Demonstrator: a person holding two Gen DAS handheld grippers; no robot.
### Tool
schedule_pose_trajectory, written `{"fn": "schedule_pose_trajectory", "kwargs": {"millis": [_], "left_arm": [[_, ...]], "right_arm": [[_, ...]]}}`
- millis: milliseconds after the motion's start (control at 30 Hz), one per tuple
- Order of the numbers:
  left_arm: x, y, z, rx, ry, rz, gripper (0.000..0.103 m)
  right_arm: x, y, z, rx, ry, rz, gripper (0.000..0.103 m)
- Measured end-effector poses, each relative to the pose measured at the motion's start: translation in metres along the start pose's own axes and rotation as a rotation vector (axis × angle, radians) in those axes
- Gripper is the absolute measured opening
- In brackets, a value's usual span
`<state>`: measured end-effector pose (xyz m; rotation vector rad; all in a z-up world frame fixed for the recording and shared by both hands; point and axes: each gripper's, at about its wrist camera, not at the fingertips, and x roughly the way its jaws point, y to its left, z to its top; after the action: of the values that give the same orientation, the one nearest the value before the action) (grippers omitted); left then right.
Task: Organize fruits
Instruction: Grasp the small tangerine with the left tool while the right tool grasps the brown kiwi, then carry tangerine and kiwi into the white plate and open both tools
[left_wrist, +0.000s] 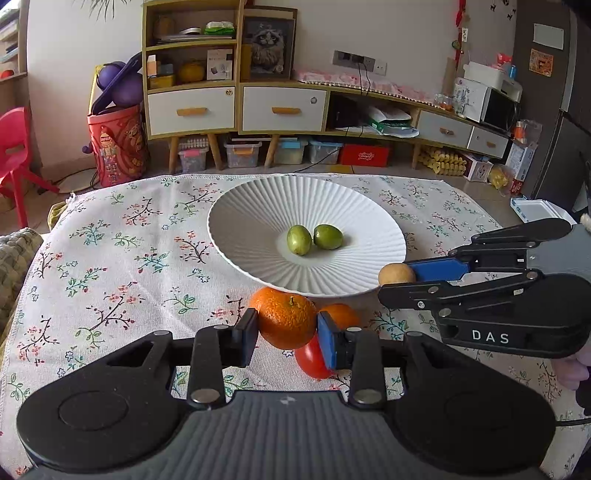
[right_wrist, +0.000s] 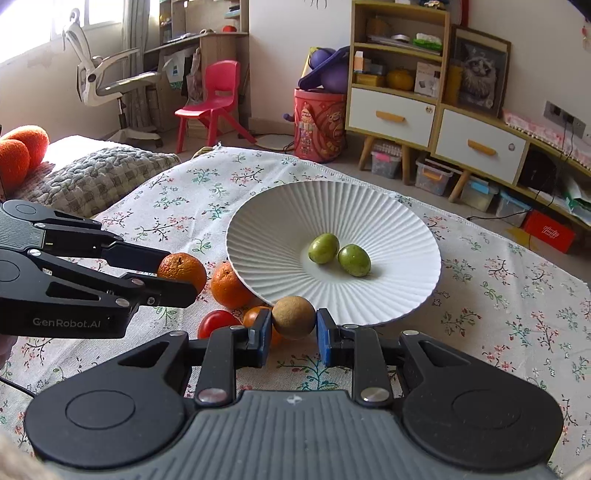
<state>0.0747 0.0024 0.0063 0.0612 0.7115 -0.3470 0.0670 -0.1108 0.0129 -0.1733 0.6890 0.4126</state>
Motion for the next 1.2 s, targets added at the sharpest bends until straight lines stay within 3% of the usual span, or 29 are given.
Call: {"fn": "schedule_pose_trajectory", "kwargs": {"millis": [467, 933, 1200], "left_arm": [[0.031, -0.019, 0.023, 0.000, 0.005, -0.030, 0.020], [0.064, -0.027, 0.028, 0.024, 0.029, -0.017, 0.020], [0.074, -0.023, 0.030, 0.010, 0.021, -0.015, 0.020]], "right_arm": [[0.027, -0.043, 0.020, 0.154, 0.021, -0.025, 0.023], [0.061, -0.055, 0.022, 0.230, 0.076, 0.003, 0.023], [0.066, -0.064, 0.021, 0.264, 0.049, 0.014, 0.023]]}}
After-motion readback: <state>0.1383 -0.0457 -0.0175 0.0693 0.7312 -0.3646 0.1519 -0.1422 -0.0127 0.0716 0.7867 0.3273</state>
